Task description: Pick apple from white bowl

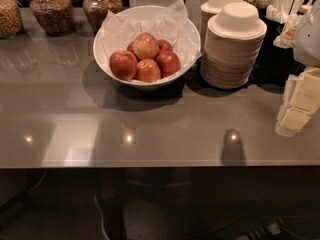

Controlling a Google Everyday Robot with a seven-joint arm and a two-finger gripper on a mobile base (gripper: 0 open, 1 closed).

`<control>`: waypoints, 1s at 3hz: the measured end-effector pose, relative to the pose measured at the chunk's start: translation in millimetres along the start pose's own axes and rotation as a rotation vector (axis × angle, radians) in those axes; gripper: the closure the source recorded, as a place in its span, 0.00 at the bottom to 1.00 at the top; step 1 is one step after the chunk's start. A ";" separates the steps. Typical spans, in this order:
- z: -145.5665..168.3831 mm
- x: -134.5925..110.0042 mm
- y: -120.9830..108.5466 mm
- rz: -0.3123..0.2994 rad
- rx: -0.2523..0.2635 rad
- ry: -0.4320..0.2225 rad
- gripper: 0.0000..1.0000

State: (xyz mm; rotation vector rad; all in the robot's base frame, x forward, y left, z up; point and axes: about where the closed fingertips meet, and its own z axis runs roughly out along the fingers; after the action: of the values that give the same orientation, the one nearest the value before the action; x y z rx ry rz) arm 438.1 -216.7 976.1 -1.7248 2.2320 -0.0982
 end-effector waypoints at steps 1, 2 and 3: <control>0.0 -0.1 -0.1 0.000 0.000 0.000 0.00; -2.3 -19.0 -13.3 -0.092 0.063 -0.076 0.00; -4.7 -67.7 -34.7 -0.262 0.140 -0.214 0.00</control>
Offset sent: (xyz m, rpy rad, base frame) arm 0.0472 0.0465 0.0289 0.1000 -0.2862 0.3024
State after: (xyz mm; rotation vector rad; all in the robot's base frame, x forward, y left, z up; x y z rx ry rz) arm 484.1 -162.2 1003.1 -1.8461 1.7991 -0.1196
